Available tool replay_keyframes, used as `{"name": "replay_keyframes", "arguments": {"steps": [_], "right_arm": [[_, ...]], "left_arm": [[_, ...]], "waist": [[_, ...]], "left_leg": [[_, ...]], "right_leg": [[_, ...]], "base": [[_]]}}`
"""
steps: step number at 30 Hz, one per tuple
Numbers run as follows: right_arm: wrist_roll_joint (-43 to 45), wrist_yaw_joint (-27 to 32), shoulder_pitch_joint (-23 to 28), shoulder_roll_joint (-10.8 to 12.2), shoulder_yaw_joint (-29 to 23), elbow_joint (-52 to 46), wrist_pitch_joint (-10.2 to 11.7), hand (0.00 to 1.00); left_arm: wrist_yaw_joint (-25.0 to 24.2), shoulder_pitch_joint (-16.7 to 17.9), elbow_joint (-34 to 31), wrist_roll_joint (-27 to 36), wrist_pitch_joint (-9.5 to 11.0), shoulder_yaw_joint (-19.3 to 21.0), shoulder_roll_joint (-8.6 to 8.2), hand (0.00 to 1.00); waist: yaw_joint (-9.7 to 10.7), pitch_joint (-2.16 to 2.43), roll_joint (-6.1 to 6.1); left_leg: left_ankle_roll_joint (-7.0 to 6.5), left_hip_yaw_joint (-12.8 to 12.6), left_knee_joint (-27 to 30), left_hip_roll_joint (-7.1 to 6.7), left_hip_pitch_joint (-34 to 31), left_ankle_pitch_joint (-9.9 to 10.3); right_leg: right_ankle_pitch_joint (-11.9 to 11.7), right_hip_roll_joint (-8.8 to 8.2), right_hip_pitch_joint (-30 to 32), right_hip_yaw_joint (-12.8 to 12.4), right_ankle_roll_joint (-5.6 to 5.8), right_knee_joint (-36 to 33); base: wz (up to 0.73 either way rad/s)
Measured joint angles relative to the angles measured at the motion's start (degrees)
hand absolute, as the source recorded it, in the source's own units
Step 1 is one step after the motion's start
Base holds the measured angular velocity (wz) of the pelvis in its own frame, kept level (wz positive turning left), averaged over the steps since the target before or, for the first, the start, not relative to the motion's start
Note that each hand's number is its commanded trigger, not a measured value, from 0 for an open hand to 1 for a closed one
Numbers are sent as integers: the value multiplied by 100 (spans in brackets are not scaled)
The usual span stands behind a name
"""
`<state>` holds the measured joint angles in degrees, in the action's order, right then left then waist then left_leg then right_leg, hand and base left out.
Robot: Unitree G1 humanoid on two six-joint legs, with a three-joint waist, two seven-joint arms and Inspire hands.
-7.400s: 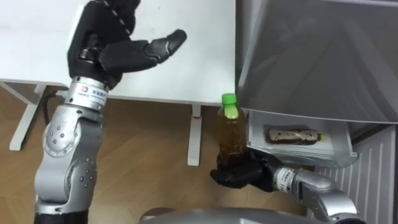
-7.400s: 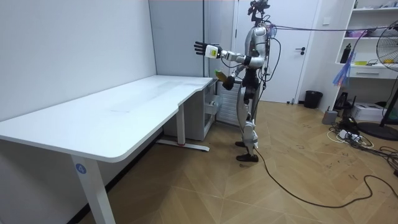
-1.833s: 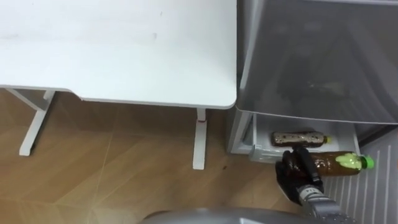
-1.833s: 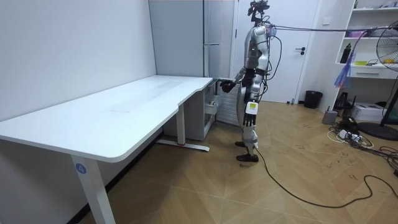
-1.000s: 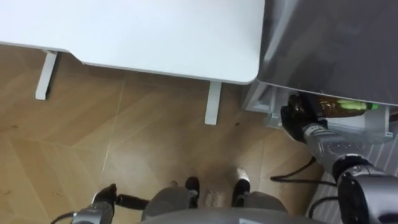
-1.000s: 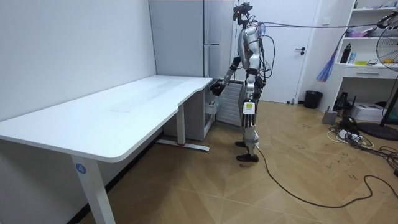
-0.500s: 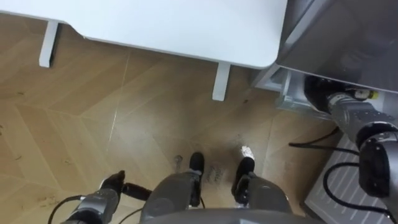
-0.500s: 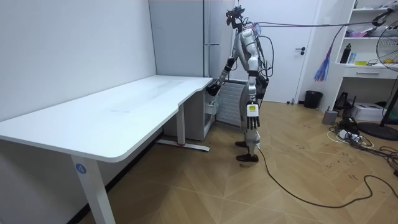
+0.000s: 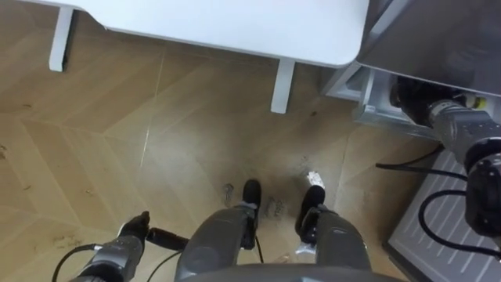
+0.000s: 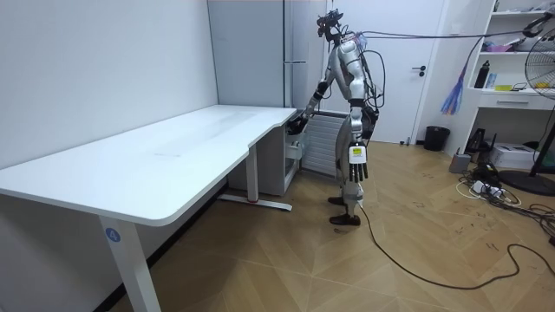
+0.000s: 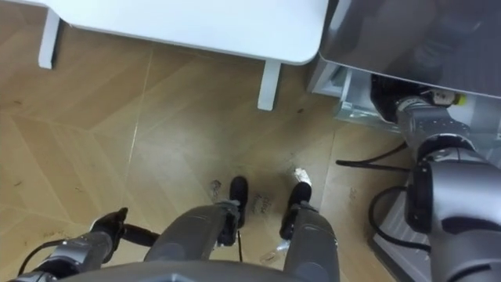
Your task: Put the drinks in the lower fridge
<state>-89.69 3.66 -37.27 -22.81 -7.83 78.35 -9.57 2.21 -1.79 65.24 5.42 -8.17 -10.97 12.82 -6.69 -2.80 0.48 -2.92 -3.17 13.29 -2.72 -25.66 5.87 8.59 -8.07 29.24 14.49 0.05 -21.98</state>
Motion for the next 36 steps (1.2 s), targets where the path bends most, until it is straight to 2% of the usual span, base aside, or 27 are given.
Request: {"name": "replay_keyframes", "arguments": {"steps": [5, 12, 24, 32, 36], "right_arm": [[7, 123, -97, -85, 0, 0, 40, 0], [10, 311, -104, -145, 3, 34, 143, 0], [71, 231, -95, -183, 28, 87, 123, 0], [206, 16, 231, -178, -23, 217, 17, 0], [474, -99, 420, -177, -21, 217, -50, 0]], "left_arm": [[1, -1, 19, 14, 2, 4, 3, 0], [9, -2, 16, 16, 0, 1, 9, 0], [-26, -1, 8, 17, 0, 3, 10, 0], [-51, 26, -2, 66, 2, 69, 28, 0], [-55, 16, -25, 65, 71, 216, 38, 0]], "waist": [[11, -18, -31], [12, -19, -32], [35, -19, -29], [46, -19, -32], [148, -16, -31]], "left_leg": [[-3, -69, 141, -13, -189, -1], [-5, -138, 157, -4, -199, -2], [-5, -139, 191, -4, -187, -2], [-5, -131, 202, 24, 135, -2], [-5, -143, 184, 27, 305, -1]], "right_leg": [[2, -59, 165, -15, 2, -88], [2, -59, 173, -19, 2, -99], [1, -59, 154, -4, 1, -144], [-12, 29, -350, 37, 36, 143], [-1, 13, -601, 161, 56, 236]], "base": [[0], [0], [0], [6], [14]]}}
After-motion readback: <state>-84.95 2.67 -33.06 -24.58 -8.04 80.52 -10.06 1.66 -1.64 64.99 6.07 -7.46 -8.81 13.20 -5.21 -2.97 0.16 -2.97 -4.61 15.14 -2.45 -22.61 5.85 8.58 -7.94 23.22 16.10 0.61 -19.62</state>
